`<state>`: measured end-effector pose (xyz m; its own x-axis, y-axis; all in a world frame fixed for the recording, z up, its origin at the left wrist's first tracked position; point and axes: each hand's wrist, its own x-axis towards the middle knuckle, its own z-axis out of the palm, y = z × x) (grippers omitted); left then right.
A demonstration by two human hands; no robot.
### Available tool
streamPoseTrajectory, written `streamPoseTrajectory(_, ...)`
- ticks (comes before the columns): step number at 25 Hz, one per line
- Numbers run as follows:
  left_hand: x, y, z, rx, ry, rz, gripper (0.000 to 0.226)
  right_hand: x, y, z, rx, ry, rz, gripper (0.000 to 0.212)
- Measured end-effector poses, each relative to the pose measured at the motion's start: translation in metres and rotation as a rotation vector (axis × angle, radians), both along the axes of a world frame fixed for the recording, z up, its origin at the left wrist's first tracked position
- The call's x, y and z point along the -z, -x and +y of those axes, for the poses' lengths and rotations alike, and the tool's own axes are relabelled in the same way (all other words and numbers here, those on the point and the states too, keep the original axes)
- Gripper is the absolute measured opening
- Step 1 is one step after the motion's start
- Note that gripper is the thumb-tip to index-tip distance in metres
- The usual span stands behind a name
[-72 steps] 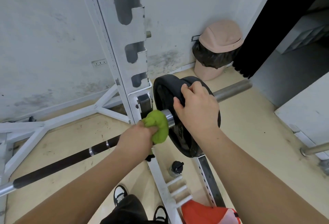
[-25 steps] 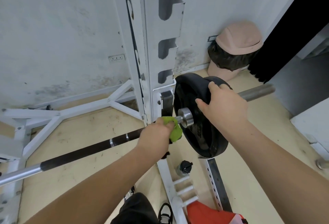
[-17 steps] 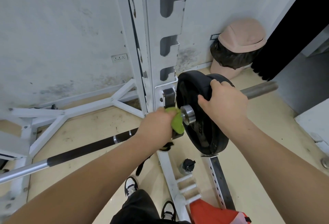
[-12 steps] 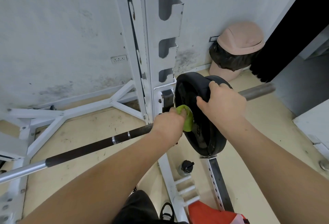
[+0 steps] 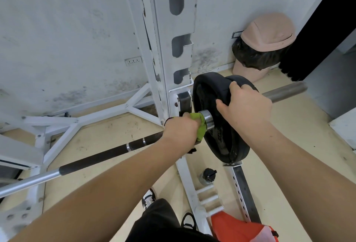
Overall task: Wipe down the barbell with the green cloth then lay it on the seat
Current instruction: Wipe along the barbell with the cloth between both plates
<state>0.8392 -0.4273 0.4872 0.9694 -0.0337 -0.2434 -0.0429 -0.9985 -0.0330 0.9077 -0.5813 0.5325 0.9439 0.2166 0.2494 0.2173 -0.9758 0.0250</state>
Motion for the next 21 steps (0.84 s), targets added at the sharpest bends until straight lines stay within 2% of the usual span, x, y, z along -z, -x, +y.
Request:
streamPoseTrajectory(2,0.008,-0.001,0.001,-0.021,-0.024,0.033,0.048,0.0,-0.001,-0.001,0.001,-0.002,0.004,0.053)
streamPoseTrajectory(7,-0.014,0.019,0.03,-0.059,-0.207,0.128,0.016,-0.001,0.003,-0.003,0.007,-0.001,0.007,0.055)
streamPoseTrajectory(9,-0.018,0.019,0.025,-0.075,-0.121,0.047,0.024,0.001,0.005,-0.003,0.003,0.007,0.003,0.056)
streamPoseTrajectory(11,-0.008,0.01,0.012,-0.017,0.013,-0.046,0.045,0.002,0.005,-0.003,0.01,0.008,-0.004,0.059)
streamPoseTrajectory(13,0.009,0.004,-0.002,0.027,0.079,-0.024,0.064,0.003,0.004,-0.003,0.021,0.008,0.014,0.061)
streamPoseTrajectory(17,0.016,0.02,0.021,-0.091,0.078,0.077,0.059,0.002,0.004,-0.002,0.043,-0.033,0.066,0.061)
streamPoseTrajectory(19,0.018,0.042,0.045,-0.112,0.038,0.208,0.055,0.0,0.006,0.001,0.03,-0.018,0.078,0.063)
streamPoseTrajectory(21,0.021,0.065,0.055,-0.173,0.107,0.299,0.059,0.001,0.017,0.004,-0.076,0.001,-0.022,0.066)
